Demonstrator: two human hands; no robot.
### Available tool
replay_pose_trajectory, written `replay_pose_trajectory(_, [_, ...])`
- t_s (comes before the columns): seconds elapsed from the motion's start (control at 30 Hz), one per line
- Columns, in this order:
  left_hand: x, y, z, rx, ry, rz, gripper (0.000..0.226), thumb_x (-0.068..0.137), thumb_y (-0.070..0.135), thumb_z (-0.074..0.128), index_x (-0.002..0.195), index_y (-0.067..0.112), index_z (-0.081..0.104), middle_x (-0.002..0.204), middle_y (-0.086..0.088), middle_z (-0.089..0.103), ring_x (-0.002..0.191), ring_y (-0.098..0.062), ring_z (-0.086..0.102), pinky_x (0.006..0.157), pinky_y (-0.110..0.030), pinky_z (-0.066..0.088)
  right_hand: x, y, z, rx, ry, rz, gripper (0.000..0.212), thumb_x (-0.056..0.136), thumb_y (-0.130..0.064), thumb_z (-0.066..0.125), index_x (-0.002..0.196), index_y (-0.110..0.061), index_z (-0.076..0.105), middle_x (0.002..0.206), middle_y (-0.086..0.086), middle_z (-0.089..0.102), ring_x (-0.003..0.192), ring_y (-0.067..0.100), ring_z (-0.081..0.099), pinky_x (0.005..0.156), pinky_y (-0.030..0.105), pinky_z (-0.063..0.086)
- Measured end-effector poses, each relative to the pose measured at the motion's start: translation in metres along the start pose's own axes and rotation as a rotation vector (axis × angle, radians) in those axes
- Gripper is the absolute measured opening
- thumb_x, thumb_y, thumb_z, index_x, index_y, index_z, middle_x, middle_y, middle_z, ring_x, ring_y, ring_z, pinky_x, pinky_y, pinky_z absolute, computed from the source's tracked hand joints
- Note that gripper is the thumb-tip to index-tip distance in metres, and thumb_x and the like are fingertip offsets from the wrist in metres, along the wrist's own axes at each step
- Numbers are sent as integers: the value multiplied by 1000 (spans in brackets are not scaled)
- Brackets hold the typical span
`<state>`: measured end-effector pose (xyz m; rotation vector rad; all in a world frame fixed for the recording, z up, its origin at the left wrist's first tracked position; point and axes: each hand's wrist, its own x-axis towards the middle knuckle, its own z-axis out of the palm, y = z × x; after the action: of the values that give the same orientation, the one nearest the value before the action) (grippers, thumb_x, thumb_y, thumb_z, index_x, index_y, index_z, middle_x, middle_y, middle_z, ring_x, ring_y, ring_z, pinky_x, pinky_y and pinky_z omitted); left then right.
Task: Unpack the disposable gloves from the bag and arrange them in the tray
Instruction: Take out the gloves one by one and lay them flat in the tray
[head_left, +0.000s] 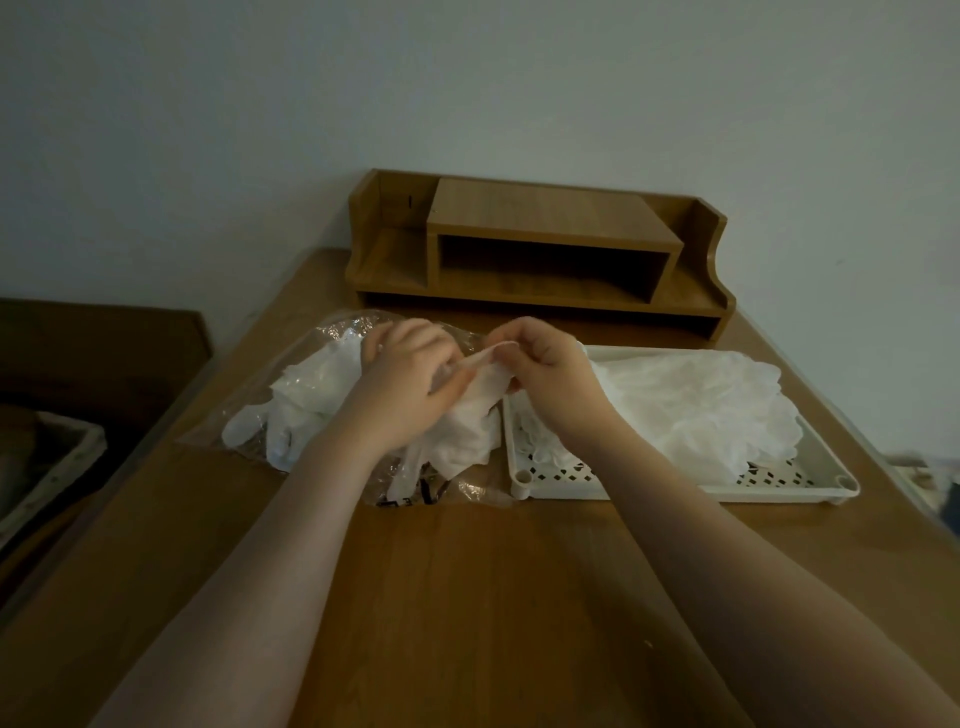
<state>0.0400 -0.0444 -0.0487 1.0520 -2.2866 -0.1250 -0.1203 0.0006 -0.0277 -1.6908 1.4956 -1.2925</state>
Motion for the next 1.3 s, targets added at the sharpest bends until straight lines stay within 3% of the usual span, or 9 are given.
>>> replay_pose_trajectory(0.13, [-2, -3, 2, 81, -17, -12, 67, 87, 61, 22, 91, 15, 71, 102, 7, 58, 116, -17, 43, 106, -35, 7, 3, -4, -9, 286, 195, 178, 21, 97, -7, 43, 85, -17, 58, 83, 2, 66, 81, 18, 59, 75, 34, 49])
replay_pose_trajectory(0.4, [-4, -1, 2, 125, -40, -56, 27, 93, 37, 54, 77, 19, 67, 98, 12, 59, 116, -15, 43, 107, -37, 8, 5, 6, -26, 685, 282, 491, 21, 100, -14, 38, 88, -11, 55, 82, 7, 57, 73, 18, 56, 63, 29, 49])
replay_pose_trajectory(0.53, [4, 20, -6, -290, 82, -112, 34, 92, 46, 45, 116, 24, 57, 97, 23, 54, 108, -8, 48, 104, -36, 24, 1, 5, -19, 711, 110, 522, 29, 102, -24, 37, 96, -5, 57, 92, 13, 64, 81, 22, 62, 74, 32, 52])
replay_pose_trajectory(0.67, [6, 30, -4, -183, 93, -39, 26, 85, 45, 60, 89, 19, 60, 82, 9, 56, 84, -9, 50, 88, -31, 37, -1, 0, -13, 622, 75, 504, 40, 101, -37, 36, 104, -6, 60, 109, 20, 66, 102, 31, 65, 92, 41, 52])
replay_pose_trajectory(0.73, [6, 34, -10, -253, 178, -30, 17, 86, 29, 64, 78, 19, 53, 69, 11, 50, 66, 1, 46, 68, -12, 35, -1, -4, -14, 608, 104, 460, 37, 101, -34, 36, 94, -8, 62, 98, 16, 68, 94, 28, 64, 88, 38, 50])
replay_pose_trajectory(0.8, [5, 37, -15, -316, 207, -41, 17, 89, 21, 63, 77, 20, 50, 65, 12, 48, 60, 3, 48, 57, -8, 36, -1, -6, -16, 600, 178, 414, 31, 99, -28, 39, 88, -9, 61, 87, 10, 64, 85, 24, 60, 79, 36, 49])
replay_pose_trajectory(0.97, [3, 35, -15, -331, 256, -71, 10, 93, 18, 55, 89, 12, 61, 58, 12, 47, 55, 0, 49, 52, -10, 36, -2, -7, -18, 705, 301, 427, 28, 97, -15, 41, 74, -11, 56, 69, 2, 56, 66, 14, 52, 61, 26, 43])
replay_pose_trajectory(1.2, [8, 63, -24, -605, 287, -173, 17, 98, 21, 46, 83, 24, 53, 67, 4, 50, 60, -4, 46, 53, -13, 36, -9, -18, -29, 983, 96, 378, 28, 100, -25, 35, 98, -9, 58, 91, 7, 62, 83, 17, 60, 84, 33, 44])
replay_pose_trajectory(1.3, [11, 78, -22, -691, 307, -305, 23, 100, 26, 41, 78, 22, 48, 66, 7, 44, 55, 0, 42, 49, -12, 33, -10, -23, -35, 966, 57, 366, 27, 99, -27, 37, 89, -11, 57, 91, 8, 57, 84, 20, 54, 82, 35, 43])
